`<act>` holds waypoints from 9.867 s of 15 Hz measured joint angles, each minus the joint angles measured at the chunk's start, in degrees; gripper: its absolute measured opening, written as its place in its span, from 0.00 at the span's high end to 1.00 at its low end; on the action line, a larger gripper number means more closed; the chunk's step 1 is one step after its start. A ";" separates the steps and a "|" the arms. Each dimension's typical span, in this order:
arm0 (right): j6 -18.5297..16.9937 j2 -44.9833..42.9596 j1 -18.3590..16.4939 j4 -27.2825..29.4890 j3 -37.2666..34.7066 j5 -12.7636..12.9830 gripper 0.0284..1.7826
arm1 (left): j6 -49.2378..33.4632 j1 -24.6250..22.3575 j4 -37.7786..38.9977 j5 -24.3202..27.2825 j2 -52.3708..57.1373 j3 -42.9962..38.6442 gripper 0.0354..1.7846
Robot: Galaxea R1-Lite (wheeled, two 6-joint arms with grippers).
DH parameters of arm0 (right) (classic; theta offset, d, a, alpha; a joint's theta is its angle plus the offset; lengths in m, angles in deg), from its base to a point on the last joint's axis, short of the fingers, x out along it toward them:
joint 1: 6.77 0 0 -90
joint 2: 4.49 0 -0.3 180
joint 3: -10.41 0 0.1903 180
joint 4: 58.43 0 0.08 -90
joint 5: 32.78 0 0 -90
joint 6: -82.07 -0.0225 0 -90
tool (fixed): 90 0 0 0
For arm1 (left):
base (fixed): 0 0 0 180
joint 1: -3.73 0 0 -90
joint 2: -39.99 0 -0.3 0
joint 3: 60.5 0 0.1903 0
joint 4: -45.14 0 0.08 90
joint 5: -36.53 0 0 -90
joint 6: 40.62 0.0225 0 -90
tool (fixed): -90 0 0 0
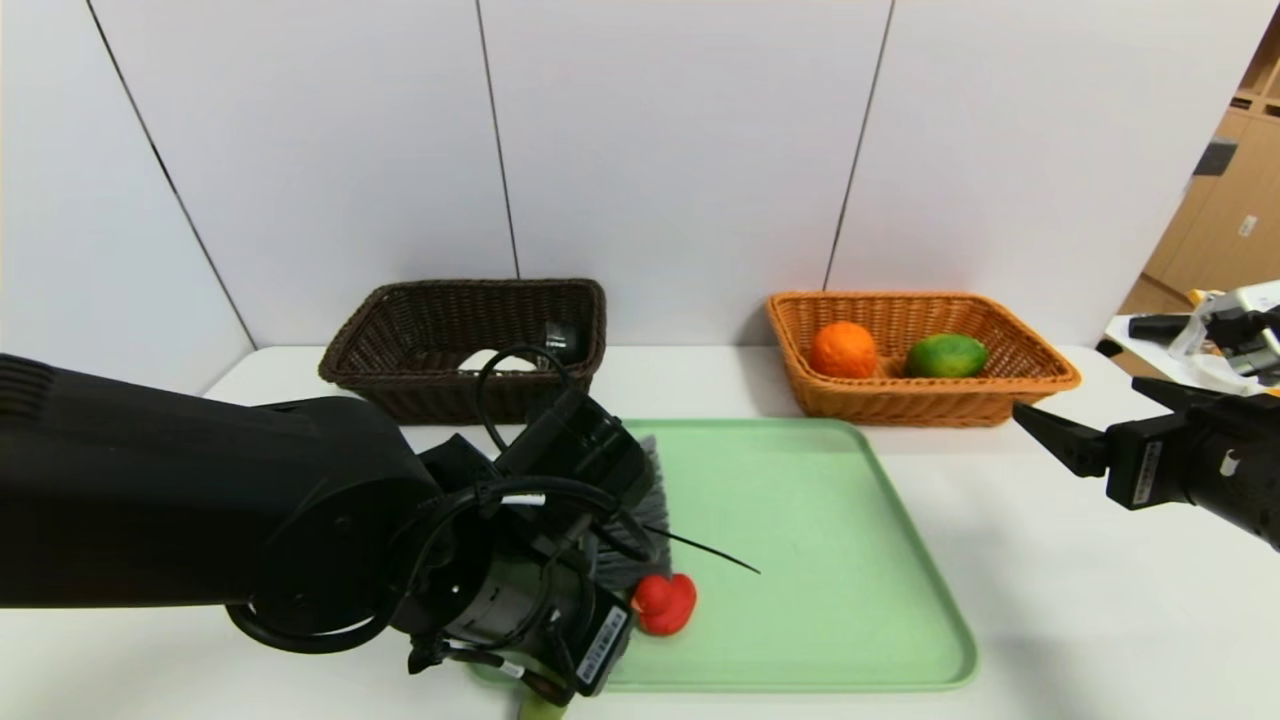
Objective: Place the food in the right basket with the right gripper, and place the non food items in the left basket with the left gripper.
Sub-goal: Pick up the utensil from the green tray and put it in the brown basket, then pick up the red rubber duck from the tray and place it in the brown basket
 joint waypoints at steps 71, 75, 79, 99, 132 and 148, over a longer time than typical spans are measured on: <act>-2.41 0.43 -0.66 -9.31 -4.08 -0.35 0.05 | 83.07 -43.13 1.72 25.54 -17.10 41.96 0.86; -2.39 0.54 -0.61 -9.29 -4.16 -0.37 0.05 | 82.87 -43.14 1.69 25.51 -17.01 41.72 0.86; -2.41 0.69 -0.61 -9.33 -4.16 -0.35 0.05 | 82.71 -43.11 1.50 24.99 -16.64 41.37 0.86; -2.28 1.19 -0.61 -9.79 -5.71 -1.17 0.05 | 54.94 -41.44 -0.85 24.16 -6.50 48.80 0.11; -2.10 0.74 -0.61 -16.10 -8.98 -1.08 0.05 | -27.54 8.41 5.46 -12.17 0.61 1.05 0.06; -2.10 1.05 -0.61 -16.13 -8.92 -1.18 0.05 | -27.29 11.30 9.19 -12.68 -4.60 0.94 0.06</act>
